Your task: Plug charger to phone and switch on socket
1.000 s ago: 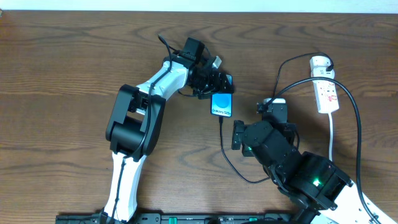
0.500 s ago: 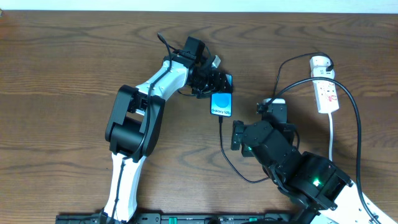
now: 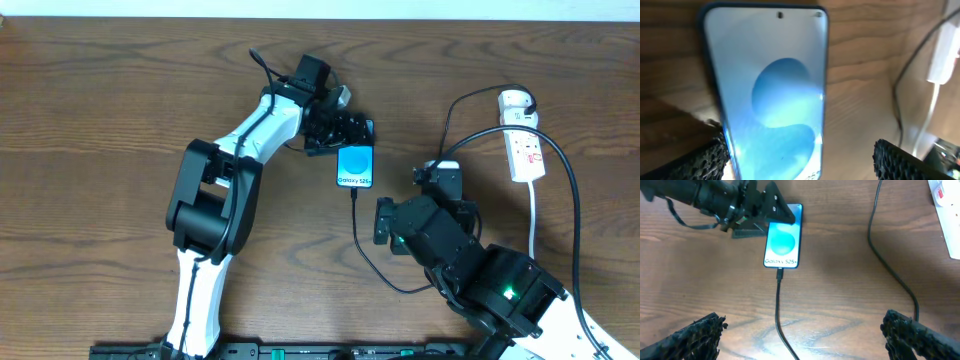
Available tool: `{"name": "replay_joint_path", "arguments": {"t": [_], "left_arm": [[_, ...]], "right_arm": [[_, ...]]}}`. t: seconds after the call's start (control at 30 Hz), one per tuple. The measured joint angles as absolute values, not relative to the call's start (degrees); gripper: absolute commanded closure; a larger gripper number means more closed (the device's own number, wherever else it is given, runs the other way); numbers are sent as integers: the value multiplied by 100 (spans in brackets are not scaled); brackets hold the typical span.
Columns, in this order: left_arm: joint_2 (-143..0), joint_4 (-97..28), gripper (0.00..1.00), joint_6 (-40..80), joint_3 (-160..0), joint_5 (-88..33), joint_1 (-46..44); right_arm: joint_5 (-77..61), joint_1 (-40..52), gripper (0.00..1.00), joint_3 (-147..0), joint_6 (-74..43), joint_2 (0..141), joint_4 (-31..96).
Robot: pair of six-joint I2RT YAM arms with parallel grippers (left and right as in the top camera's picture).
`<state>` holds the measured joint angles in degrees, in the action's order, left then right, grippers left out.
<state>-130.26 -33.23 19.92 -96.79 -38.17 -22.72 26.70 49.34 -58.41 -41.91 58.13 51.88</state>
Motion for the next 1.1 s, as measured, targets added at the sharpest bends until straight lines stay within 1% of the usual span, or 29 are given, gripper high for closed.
{"name": "replay_joint_path", "arguments": {"t": [0.3,0.57,0.77,0.93,1.1], "left_arm": [[-12984,-3557,6,2018,-9734,-3382,-2272],[-12897,-4123,5,2016,-9780,-2530,-2272],[-12853,-4827,5,1793,-9832,-1957,-2180],[-12752,-5393,5,1675,-9721,-1203,-1911],[-12081,-5999,5,1605,-9548,-661,-1612]], "right_arm": [[2659,4934,1,-5841,-4191,5813,5249],[2657,4934,1,-5841,-4191,6051,5247],[2657,4934,1,-5841,-4191,6423,5247],[2657,4934,1,-5841,-4191,6692,5155],[2655,4934,1,-5841,-4191,7035,5111]]}}
